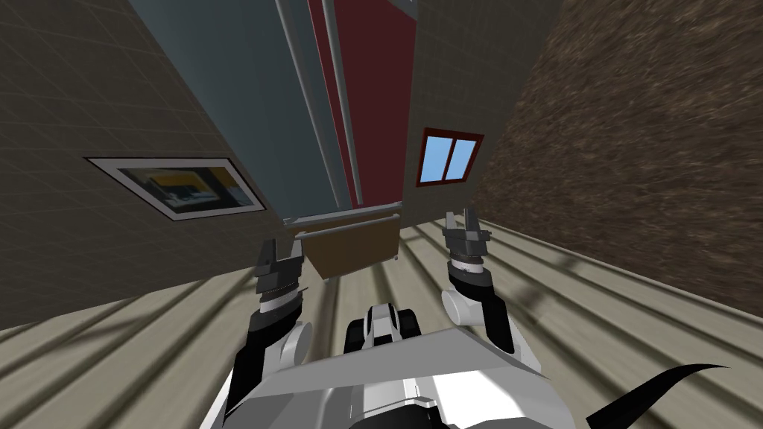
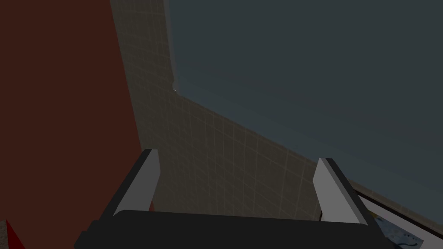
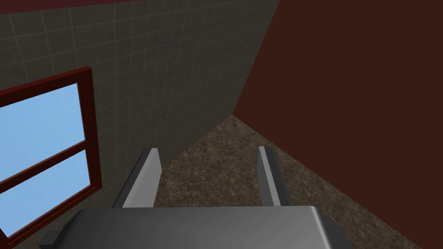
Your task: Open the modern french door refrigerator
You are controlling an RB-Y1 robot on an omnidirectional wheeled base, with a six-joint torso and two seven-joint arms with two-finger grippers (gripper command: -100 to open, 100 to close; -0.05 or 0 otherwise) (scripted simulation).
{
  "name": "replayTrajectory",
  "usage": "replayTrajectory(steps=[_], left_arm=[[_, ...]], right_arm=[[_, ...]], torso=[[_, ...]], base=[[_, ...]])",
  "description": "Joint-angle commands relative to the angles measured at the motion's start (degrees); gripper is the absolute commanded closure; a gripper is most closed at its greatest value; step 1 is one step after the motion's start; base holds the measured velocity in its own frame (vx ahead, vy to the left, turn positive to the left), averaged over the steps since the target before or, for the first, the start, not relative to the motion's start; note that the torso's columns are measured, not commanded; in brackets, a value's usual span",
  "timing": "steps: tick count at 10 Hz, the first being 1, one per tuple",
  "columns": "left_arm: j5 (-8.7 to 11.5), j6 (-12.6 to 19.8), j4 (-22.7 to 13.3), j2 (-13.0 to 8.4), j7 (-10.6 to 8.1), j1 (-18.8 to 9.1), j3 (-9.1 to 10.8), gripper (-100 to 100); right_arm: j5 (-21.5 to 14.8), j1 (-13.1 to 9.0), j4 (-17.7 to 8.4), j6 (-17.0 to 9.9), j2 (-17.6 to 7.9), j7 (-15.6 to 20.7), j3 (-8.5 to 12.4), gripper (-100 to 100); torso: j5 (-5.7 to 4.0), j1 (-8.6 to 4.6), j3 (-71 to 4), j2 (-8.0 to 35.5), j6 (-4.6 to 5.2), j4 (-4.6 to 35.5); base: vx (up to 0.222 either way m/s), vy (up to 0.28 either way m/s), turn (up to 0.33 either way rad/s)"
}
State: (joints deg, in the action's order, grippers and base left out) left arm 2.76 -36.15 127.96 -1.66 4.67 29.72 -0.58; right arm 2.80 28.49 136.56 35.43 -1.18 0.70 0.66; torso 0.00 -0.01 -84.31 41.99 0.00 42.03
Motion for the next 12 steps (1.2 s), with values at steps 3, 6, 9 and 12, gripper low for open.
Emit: replayTrajectory(steps=[3, 6, 9, 12], left_arm=[[0.76, -2.94, -3.75, -5.86, 0.25, -2.17, -0.23, -100], [1.47, -5.65, -7.37, -7.39, 0.5, -4.3, -0.45, -100], [2.22, -8.52, -11.18, -7.97, 0.76, -6.54, -0.69, -100], [2.92, -11.21, -14.71, -8.15, 1.0, -8.64, -0.92, -100]], right_arm=[[0.0, 0.01, 0.0, 0.0, 0.0, 0.0, 0.0, 0], [0.0, 0.01, 0.0, 0.0, 0.0, 0.0, 0.0, 0], [0.0, 0.01, 0.0, 0.0, 0.0, 0.0, 0.0, 0], [0.0, 0.01, 0.0, 0.0, 0.0, 0.0, 0.0, 0]], torso=[[-0.01, -0.01, -0.31, 0.21, 0.0, 0.23], [0.0, 0.0, -0.26, 0.3, 0.0, 0.26], [0.0, -0.02, -0.3, 0.24, 0.0, 0.24], [0.0, 0.02, -0.21, 0.37, 0.0, 0.28]], base=[[0.075, -0.018, -0.035], [0.095, -0.026, -0.05], [0.124, -0.024, -0.054], [0.106, -0.02, -0.053]])
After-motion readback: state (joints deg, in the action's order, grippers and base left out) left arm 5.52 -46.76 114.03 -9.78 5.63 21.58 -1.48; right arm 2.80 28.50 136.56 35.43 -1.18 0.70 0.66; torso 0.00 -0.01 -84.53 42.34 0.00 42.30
